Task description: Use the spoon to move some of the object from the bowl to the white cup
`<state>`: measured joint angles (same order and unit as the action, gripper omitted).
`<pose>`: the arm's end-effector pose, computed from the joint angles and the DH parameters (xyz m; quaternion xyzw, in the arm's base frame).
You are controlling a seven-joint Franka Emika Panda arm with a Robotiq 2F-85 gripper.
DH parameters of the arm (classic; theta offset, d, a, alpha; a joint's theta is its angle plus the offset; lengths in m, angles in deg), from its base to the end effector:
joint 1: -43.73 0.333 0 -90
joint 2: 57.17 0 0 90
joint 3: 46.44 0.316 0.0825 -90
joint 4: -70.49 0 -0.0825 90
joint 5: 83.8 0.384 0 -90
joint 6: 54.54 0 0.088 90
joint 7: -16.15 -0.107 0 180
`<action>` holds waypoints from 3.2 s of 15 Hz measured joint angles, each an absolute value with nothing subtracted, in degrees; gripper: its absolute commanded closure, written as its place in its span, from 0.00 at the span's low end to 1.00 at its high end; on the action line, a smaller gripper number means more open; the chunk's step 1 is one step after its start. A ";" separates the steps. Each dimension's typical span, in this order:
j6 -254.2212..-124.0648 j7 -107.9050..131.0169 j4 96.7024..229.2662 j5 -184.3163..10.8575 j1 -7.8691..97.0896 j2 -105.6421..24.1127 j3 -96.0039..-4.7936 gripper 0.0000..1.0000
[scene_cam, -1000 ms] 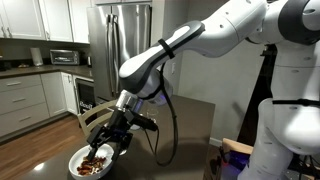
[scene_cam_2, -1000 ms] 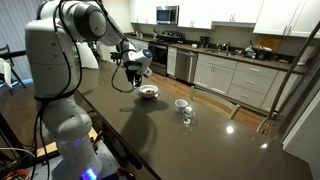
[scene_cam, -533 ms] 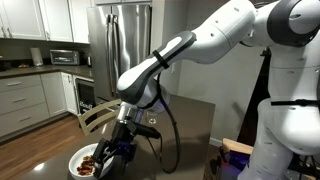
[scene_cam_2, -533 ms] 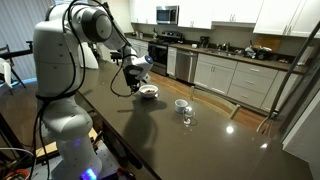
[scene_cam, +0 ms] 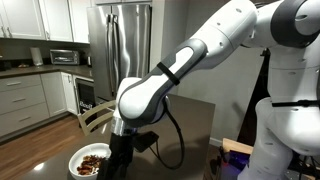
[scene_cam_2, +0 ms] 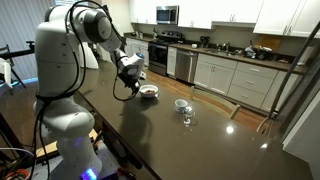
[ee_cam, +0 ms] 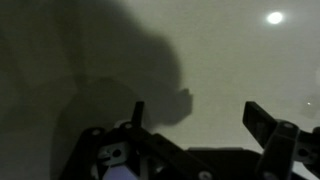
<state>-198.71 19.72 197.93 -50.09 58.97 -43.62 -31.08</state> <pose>0.4788 0.2771 0.2759 -0.9765 -0.0556 0.0249 0.2066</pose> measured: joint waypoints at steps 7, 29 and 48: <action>-201.61 14.20 198.57 -74.71 59.73 -43.62 -32.85 0.00; -209.02 -13.50 198.56 -104.85 64.39 -41.36 -43.58 0.00; -208.38 -21.55 198.53 -96.54 63.08 -44.79 -44.19 0.00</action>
